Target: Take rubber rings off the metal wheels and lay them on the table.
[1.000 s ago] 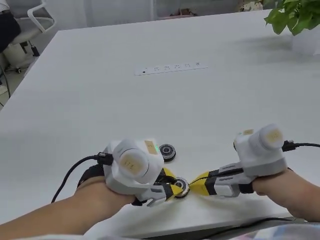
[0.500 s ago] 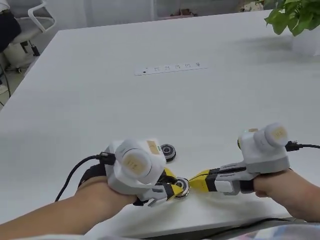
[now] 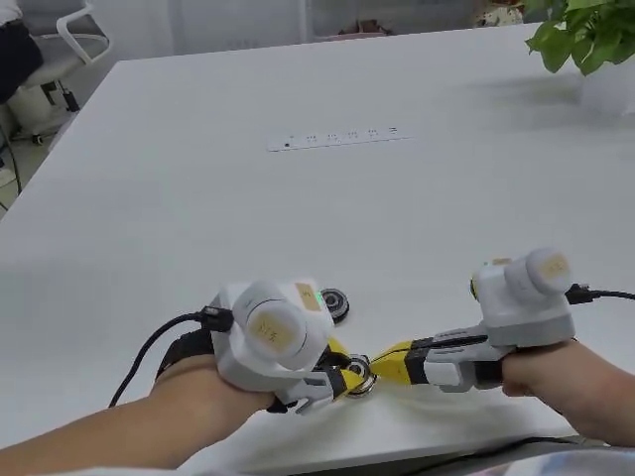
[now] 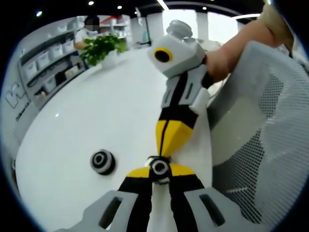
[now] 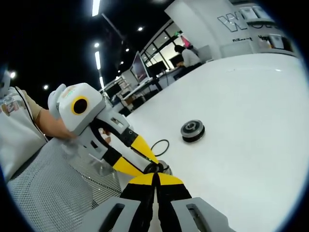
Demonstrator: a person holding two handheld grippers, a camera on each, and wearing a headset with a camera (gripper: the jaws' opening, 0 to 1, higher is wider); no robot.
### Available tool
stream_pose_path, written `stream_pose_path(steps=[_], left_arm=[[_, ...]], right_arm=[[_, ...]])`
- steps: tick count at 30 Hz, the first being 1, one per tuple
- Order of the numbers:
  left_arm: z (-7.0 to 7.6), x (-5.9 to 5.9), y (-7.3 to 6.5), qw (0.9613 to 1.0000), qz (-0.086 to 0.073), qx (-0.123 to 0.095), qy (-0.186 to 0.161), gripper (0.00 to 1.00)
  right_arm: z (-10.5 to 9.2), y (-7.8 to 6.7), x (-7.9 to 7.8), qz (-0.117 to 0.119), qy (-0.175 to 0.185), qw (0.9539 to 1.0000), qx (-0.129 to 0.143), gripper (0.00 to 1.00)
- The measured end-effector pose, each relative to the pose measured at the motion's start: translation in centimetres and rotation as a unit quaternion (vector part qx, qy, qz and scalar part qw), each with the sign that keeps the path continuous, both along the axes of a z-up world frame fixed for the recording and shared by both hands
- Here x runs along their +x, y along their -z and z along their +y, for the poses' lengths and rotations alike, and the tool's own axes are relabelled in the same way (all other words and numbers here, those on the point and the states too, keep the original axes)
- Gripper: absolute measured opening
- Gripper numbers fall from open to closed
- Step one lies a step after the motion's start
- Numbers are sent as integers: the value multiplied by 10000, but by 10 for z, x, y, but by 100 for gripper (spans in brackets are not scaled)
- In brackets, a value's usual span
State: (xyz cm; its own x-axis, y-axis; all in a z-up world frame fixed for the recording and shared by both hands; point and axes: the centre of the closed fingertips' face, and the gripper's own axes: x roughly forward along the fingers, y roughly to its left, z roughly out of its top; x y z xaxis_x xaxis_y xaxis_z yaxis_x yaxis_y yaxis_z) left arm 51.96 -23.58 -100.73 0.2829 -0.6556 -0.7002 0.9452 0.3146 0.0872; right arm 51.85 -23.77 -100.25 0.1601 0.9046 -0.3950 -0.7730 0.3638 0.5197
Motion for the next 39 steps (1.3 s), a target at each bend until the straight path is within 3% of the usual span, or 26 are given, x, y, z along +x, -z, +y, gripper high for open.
stream_pose_path(steps=[7,9,10,11,13,22,29,39], left_arm=[[-1,-1,0,10000,11,-13,5,13],[-1,-1,0,10000,-5,-25,15,13],[-1,0,0,10000,2,-18,12,13],[-1,-1,0,10000,15,-38,-1,13],[-2,0,0,10000,6,-48,9,13],[-2,1,0,9999,19,-98,12,13],[-3,-1,-1,9999,-39,-31,143,15],[-1,-8,-14,9997,41,-88,229,22]], right_arm=[[4,-1,-3,-20,-120,9999,45,0],[12,-15,-13,203,-343,9979,501,0],[8,-10,-7,-137,-285,9992,237,0],[7,-7,-9,-21,-292,9995,143,0],[6,-6,-7,-18,-251,9995,204,0],[-1,1,0,-126,-95,9999,24,0],[-2,-1,0,-142,-54,9999,25,0],[-3,-5,2,-173,-27,9998,59,0]])
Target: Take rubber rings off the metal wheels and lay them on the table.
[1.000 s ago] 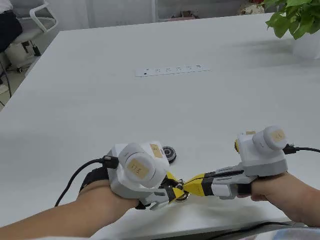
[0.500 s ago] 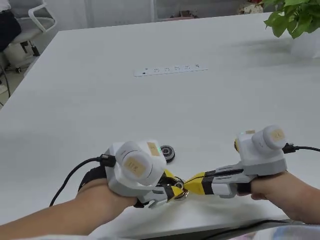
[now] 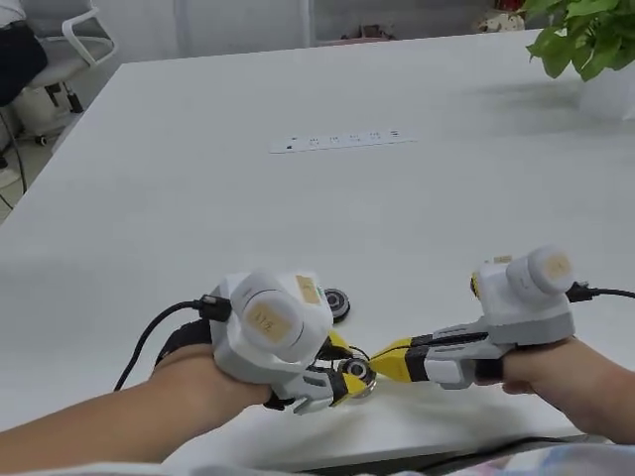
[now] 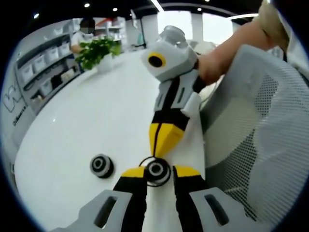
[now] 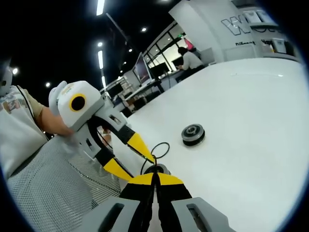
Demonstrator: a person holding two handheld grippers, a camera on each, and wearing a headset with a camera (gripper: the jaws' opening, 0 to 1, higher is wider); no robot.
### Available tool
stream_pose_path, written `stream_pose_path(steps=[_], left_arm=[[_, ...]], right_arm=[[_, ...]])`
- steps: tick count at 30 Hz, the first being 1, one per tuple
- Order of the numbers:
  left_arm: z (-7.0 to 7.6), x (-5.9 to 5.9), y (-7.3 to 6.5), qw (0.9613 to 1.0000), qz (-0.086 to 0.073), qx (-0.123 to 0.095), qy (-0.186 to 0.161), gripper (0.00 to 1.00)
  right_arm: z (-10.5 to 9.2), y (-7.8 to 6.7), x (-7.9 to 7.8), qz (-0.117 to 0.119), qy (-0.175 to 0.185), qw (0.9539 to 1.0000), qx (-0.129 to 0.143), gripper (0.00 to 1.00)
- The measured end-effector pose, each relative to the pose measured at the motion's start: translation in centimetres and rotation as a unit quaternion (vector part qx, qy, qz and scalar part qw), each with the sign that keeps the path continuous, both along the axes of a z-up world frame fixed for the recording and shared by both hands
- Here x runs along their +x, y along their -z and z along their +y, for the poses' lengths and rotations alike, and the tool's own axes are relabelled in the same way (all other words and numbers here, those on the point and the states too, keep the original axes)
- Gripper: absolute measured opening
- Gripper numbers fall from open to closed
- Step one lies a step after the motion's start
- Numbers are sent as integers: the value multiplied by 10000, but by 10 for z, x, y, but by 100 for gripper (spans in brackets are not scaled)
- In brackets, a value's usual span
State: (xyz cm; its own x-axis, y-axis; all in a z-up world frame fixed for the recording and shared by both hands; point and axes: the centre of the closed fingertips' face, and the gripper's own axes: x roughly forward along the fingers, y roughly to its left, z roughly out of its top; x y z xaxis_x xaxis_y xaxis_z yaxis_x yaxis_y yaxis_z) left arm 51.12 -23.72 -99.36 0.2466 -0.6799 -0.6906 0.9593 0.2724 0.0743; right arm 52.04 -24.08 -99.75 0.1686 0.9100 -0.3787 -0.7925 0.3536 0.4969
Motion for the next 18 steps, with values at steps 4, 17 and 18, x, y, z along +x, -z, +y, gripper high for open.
stream_pose_path(steps=[4,17,18], left_arm=[[3,-2,-8,10000,11,-69,-26,24],[22,-8,-29,9995,29,-227,-196,36],[22,-8,-30,9995,25,-232,-206,37]], right_arm=[[2,-4,-1,-12,2,10000,18,0],[8,-20,-8,-102,-141,9998,24,0],[8,-21,-8,-107,-153,9998,25,0]])
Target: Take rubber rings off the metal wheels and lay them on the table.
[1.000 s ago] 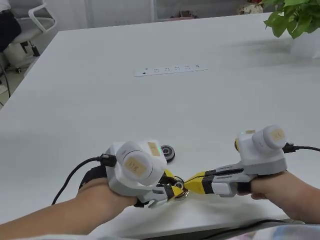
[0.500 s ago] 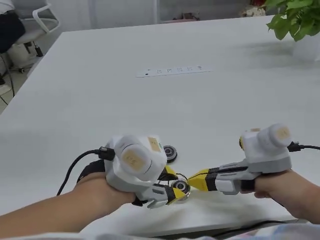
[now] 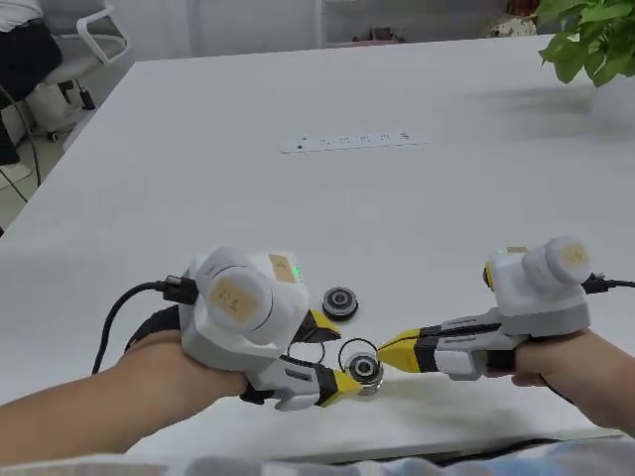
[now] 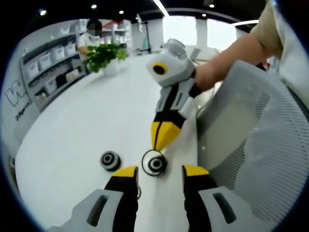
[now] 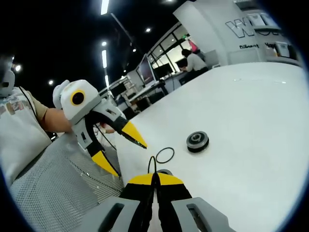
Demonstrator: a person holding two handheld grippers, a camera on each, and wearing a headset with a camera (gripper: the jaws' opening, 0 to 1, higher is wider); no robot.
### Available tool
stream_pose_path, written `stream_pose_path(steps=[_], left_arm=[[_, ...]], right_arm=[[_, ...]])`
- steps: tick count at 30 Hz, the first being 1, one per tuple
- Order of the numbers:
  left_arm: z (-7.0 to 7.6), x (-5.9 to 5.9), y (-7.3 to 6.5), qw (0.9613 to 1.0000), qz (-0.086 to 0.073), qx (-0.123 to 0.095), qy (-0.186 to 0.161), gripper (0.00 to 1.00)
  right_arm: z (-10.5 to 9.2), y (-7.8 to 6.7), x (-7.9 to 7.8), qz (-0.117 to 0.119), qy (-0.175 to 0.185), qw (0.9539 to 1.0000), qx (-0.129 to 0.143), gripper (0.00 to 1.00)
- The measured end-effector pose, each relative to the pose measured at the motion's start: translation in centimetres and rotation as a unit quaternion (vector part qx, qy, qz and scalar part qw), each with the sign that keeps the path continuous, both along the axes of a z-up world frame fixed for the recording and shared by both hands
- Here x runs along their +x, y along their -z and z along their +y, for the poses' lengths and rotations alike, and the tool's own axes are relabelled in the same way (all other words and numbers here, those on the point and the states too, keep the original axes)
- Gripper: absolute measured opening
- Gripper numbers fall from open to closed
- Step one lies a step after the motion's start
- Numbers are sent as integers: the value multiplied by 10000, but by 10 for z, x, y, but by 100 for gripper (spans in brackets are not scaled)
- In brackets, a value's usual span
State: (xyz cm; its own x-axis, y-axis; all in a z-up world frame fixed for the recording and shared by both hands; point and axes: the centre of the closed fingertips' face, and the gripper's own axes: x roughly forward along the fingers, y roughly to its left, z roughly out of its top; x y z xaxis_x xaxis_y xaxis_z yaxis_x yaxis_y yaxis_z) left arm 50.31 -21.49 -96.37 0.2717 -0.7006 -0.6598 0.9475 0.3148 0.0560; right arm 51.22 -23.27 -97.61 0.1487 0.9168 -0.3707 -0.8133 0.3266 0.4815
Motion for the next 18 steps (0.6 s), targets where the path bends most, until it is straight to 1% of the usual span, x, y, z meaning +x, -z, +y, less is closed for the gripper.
stream_pose_path(steps=[5,7,11,18], left_arm=[[11,0,-9,9999,-28,-59,-144,40],[16,1,-12,9998,-39,-75,-199,42],[26,3,-17,9994,-62,-115,-324,47],[43,3,-23,9983,-77,-152,-551,53]], right_arm=[[2,-7,2,-47,-60,10000,-5,0],[2,-6,5,-71,-84,9999,-10,0],[2,-12,9,-123,-120,9999,-16,0],[8,-21,17,-210,-197,9996,-39,0]])
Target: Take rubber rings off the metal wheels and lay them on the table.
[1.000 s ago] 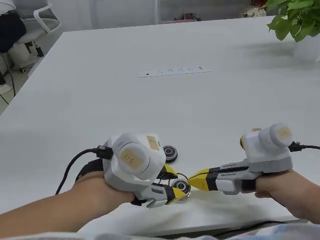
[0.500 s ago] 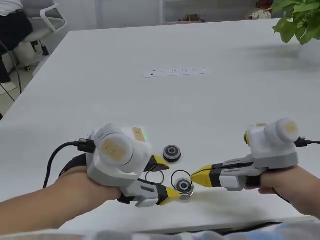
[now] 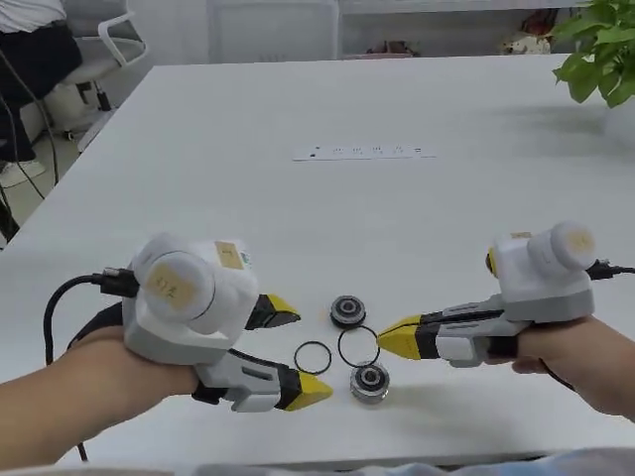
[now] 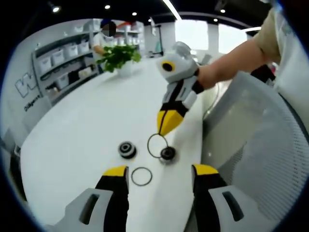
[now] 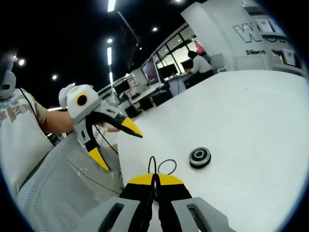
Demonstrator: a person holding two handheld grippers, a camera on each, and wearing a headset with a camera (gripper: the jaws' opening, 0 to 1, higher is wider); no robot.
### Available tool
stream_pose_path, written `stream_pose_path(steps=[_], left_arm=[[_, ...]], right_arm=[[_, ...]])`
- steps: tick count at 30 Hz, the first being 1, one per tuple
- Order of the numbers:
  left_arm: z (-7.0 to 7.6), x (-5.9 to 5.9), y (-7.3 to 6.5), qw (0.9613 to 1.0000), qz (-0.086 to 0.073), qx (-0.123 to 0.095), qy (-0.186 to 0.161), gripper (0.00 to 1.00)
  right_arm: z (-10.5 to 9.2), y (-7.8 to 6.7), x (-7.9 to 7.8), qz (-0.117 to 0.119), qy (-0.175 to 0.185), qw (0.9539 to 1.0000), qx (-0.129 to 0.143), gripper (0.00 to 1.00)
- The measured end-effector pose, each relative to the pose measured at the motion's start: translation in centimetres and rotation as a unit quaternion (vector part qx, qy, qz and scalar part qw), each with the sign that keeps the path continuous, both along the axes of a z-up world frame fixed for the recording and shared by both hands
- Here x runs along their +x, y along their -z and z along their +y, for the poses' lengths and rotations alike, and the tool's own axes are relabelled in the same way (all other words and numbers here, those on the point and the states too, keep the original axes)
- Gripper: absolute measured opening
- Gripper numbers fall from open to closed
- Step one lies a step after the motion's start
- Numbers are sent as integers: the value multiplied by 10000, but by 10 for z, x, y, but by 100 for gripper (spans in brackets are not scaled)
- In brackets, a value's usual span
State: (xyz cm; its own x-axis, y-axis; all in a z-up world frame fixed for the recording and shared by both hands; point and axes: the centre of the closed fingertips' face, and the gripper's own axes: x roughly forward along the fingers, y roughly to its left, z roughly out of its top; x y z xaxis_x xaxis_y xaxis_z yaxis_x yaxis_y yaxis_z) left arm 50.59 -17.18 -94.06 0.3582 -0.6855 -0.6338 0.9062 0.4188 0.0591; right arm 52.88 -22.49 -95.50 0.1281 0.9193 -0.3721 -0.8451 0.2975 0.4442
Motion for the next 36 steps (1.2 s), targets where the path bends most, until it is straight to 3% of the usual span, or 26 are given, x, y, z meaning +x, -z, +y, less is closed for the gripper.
stream_pose_path(steps=[9,17,26,36], left_arm=[[20,0,-5,9996,-27,-1,-265,64],[33,3,-13,9987,-51,-108,-500,68],[45,6,-18,9972,-76,-193,-718,73],[57,5,-19,9953,-45,-231,-940,78]], right_arm=[[14,-10,9,-85,-106,9999,-3,0],[23,-16,15,-101,-131,9999,39,0],[32,-14,20,-66,-179,9998,21,0],[42,1,25,116,-201,9997,-105,0]])
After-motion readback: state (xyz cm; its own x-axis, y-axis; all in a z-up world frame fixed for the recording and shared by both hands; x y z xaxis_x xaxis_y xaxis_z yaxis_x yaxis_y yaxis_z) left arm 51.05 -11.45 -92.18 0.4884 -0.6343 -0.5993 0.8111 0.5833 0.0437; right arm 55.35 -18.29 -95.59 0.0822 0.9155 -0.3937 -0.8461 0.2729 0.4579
